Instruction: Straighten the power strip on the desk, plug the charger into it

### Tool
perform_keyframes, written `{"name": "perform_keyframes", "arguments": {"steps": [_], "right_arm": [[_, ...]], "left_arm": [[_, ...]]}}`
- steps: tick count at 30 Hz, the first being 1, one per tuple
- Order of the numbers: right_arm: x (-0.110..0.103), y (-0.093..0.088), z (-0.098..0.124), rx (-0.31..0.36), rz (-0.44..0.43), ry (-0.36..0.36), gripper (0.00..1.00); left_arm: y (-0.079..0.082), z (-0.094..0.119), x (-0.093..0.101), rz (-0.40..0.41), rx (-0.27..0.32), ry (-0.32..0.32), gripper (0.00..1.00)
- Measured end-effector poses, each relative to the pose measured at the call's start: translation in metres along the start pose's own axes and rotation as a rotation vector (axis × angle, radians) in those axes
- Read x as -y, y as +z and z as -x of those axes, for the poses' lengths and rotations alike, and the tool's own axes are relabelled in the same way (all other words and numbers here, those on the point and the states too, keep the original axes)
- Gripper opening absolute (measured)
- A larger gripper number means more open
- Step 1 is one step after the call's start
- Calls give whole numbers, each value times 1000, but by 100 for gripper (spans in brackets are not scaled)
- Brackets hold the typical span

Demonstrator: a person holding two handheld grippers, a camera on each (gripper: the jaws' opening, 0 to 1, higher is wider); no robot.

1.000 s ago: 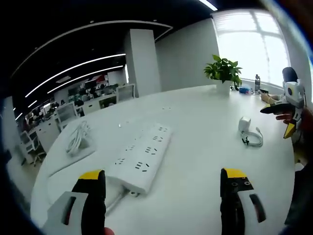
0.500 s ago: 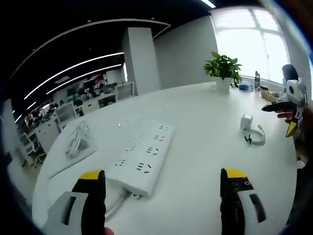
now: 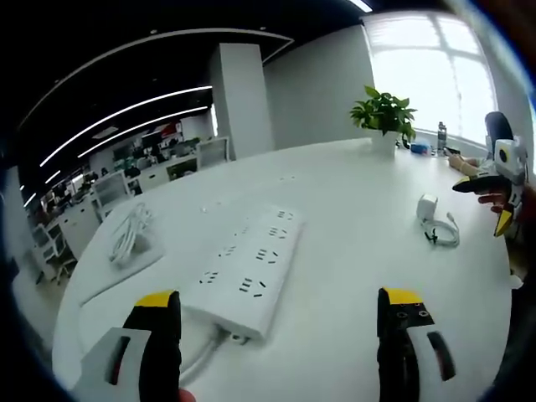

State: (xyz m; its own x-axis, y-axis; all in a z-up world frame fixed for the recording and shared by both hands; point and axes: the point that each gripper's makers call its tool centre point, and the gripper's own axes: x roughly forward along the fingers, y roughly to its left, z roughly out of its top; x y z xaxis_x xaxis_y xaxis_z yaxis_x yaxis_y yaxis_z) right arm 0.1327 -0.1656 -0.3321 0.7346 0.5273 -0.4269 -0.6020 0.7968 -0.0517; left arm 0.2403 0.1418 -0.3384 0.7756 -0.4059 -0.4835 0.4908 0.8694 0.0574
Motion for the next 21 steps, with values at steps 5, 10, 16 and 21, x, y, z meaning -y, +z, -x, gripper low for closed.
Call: {"name": "perform_keyframes", "arguments": {"steps": [5, 10, 16, 21], "right_arm": [[0, 0, 0, 0, 0, 0, 99], [-1, 0, -1, -1, -1, 4, 99], [2, -1, -1, -1, -9, 3, 99], [3, -4, -1, -6, -16, 4, 99]], "left_arm": [[0, -3, -3, -2, -6, 0, 100], [-1, -7, -5, -1, -13, -4, 100], [-1, -11, -6, -5, -23, -6, 100], [0, -13, -6, -2, -24, -6, 100]]}}
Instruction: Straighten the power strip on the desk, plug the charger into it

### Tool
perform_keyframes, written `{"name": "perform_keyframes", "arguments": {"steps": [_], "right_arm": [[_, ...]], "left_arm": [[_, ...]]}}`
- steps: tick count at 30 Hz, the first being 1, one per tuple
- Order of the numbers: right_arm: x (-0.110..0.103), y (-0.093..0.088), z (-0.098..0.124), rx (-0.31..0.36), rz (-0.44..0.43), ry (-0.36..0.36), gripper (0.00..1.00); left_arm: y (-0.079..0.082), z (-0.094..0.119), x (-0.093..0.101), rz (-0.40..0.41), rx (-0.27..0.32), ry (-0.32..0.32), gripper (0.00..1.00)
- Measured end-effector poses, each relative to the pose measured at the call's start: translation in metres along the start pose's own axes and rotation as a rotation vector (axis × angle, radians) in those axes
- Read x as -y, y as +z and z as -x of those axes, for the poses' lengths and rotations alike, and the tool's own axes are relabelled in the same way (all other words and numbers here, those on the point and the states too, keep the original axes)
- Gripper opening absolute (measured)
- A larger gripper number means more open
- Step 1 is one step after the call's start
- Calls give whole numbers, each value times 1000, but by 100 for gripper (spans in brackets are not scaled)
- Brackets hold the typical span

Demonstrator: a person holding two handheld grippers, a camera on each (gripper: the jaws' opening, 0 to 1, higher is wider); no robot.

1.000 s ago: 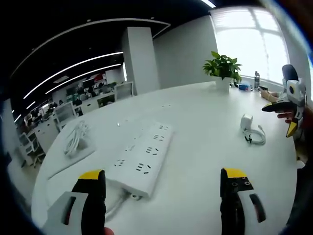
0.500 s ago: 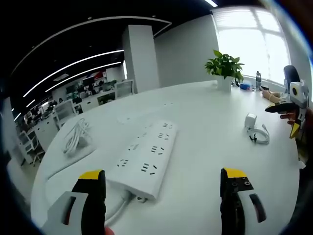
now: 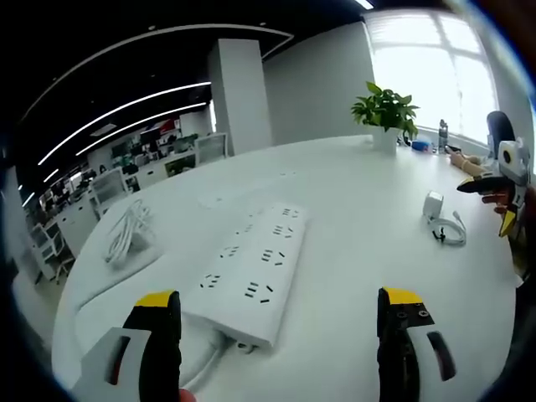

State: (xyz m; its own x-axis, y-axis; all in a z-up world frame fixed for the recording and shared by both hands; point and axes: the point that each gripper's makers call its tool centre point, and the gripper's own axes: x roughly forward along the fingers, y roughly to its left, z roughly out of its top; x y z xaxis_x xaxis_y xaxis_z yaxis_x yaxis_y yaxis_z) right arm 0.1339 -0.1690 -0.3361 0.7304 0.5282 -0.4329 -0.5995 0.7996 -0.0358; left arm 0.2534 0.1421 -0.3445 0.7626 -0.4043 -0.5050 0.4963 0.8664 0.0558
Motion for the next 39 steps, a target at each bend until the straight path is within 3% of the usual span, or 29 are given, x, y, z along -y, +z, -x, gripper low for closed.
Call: {"name": "perform_keyframes", "arguments": {"steps": [21, 39], "right_arm": [[-5, 0, -6, -3, 4, 20, 99], [-3, -3, -4, -10, 12, 20, 99]], "left_arm": [[2, -13, -10, 29, 14, -25, 100], [0, -25, -13, 19, -19, -41, 100]]}}
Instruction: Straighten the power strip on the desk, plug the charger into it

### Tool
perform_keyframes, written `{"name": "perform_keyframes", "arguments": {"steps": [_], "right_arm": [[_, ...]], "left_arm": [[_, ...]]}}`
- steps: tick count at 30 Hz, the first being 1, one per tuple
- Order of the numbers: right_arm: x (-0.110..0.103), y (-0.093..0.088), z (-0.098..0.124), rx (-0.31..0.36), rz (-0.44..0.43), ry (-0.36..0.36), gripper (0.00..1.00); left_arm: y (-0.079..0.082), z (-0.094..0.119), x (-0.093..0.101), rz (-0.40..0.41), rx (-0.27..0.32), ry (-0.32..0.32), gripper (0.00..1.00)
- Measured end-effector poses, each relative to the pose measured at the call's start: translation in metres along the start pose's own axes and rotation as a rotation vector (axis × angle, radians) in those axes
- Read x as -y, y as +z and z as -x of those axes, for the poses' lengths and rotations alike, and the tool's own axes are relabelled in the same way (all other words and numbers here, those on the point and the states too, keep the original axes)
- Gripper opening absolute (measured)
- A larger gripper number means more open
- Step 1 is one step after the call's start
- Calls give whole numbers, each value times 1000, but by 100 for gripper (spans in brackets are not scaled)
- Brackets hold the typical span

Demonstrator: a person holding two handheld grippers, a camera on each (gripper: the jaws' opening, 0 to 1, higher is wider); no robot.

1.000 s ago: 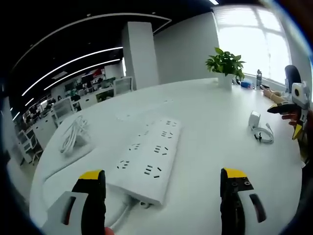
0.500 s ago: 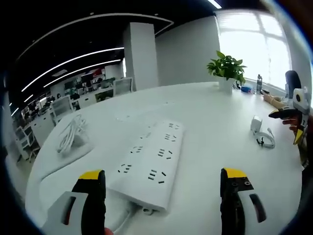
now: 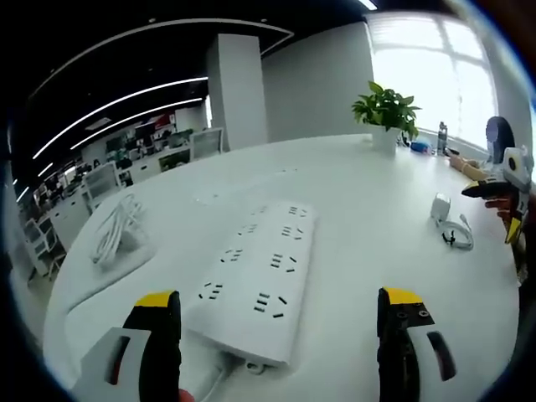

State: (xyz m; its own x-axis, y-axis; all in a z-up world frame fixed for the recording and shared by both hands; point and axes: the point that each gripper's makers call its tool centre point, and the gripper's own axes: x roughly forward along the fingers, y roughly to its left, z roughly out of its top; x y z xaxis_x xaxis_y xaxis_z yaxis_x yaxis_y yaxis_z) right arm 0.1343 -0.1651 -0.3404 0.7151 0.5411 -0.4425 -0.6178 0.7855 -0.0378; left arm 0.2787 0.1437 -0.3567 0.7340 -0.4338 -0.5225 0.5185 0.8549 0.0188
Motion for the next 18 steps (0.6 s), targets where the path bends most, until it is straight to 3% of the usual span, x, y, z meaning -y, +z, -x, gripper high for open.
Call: {"name": "perform_keyframes", "arguments": {"steps": [8, 18], "right_arm": [[-1, -3, -1, -5, -2, 4, 99], [-4, -3, -1, -3, 1, 16, 99]], "left_arm": [[-2, -3, -7, 8, -17, -1, 100], [10, -13, 5, -13, -6, -55, 100]]}}
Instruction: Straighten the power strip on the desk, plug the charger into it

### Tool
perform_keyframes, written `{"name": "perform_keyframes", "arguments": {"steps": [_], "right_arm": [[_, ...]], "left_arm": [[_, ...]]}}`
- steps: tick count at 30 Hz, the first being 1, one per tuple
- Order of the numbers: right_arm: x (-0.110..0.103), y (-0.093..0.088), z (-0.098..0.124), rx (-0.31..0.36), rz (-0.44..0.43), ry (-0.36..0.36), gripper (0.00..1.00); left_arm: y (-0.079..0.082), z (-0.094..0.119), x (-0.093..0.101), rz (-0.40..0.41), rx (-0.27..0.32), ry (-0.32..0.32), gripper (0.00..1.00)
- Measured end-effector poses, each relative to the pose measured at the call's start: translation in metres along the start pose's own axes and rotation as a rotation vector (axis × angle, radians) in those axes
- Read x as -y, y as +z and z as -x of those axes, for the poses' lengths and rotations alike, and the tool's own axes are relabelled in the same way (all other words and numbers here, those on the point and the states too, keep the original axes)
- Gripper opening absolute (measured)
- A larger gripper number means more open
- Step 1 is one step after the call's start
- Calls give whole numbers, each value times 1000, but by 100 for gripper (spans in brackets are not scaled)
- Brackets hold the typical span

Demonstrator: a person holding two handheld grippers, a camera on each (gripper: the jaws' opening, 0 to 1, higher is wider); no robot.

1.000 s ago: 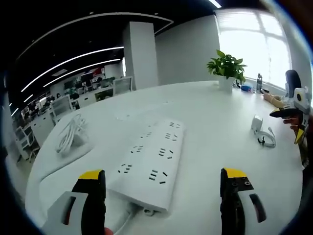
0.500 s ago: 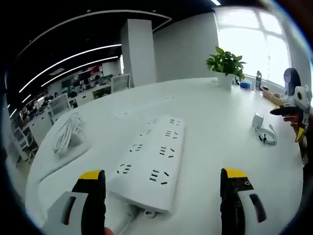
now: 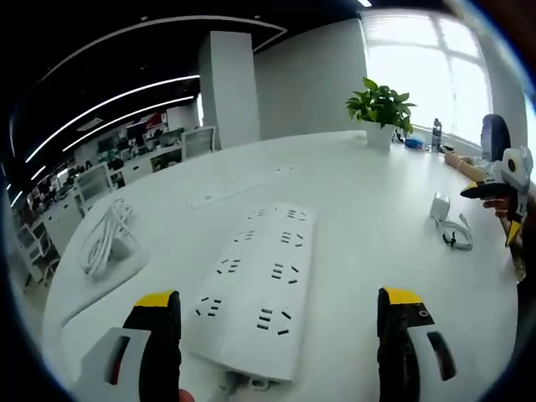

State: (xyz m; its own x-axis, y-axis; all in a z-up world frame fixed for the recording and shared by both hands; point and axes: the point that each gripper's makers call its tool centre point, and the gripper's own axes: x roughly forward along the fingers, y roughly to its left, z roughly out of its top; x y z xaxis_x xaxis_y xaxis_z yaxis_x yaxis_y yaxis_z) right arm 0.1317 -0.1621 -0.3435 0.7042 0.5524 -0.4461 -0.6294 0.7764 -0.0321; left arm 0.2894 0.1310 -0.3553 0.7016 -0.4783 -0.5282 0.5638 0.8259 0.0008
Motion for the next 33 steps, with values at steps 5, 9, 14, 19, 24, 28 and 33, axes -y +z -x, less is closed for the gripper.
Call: {"name": "perform_keyframes", "arguments": {"steps": [5, 9, 14, 19, 24, 28, 33], "right_arm": [[0, -1, 1, 0, -2, 1, 99], [0, -2, 0, -2, -5, 3, 98], [-1, -2, -1, -2, -6, 7, 98], [-2, -3, -1, -4, -4, 11, 98], [-2, -3, 0, -4, -5, 9, 99], [-2, -5, 0, -6, -7, 8, 99], [-3, -6, -1, -9, -2, 11, 99]], "left_arm": [[-1, -2, 0, -4, -8, 1, 100], [-3, -2, -2, 8, -12, -3, 100], [-4, -1, 0, 11, -14, -23, 100], [-1, -4, -3, 4, 0, -28, 100], [-3, -8, -11, 2, -9, -25, 100], [-4, -9, -11, 6, -13, -39, 100], [0, -8, -8, 11, -6, -69, 100]]}}
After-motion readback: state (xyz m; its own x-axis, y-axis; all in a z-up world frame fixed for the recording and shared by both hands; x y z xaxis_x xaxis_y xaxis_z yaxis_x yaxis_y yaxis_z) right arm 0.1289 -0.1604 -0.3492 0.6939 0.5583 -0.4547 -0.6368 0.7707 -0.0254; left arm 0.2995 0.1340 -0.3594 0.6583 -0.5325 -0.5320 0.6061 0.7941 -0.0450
